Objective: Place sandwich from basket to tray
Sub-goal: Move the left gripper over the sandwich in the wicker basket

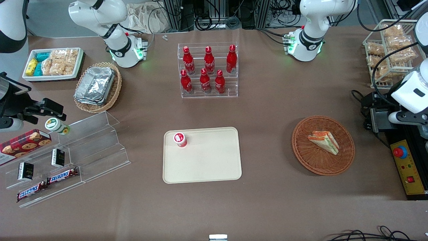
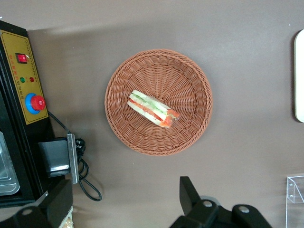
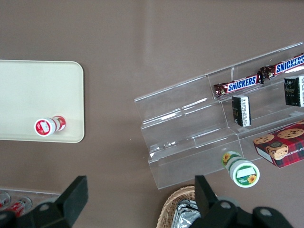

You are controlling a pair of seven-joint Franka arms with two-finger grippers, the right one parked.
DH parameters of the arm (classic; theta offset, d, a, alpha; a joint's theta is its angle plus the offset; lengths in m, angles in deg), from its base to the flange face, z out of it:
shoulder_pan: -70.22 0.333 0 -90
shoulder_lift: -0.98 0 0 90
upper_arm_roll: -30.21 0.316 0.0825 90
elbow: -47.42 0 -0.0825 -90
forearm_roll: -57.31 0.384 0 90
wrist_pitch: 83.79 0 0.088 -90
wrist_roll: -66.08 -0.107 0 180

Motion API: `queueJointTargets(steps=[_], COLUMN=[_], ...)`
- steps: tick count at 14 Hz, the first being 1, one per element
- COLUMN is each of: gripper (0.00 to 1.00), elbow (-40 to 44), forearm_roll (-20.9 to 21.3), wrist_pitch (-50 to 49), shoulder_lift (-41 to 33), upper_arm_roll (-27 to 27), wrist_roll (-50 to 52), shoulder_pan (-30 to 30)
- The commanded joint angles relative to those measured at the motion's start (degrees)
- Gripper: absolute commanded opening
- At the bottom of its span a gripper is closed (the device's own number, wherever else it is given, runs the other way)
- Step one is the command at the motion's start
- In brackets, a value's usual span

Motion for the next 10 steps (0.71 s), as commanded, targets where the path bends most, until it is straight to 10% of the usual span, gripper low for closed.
queueJointTargets(steps=[1,10], gripper=[1.0,1.0], elbow=[1.9,-3.27], forearm_roll=[0.57,0.48], wrist_pitch=[-1.65,3.43], shoulder_lift=[1.52,6.18], upper_arm_roll=[-0.27,-0.54], wrist_roll=[1.66,21.32], shoulder_pan=[-0.32,-3.05])
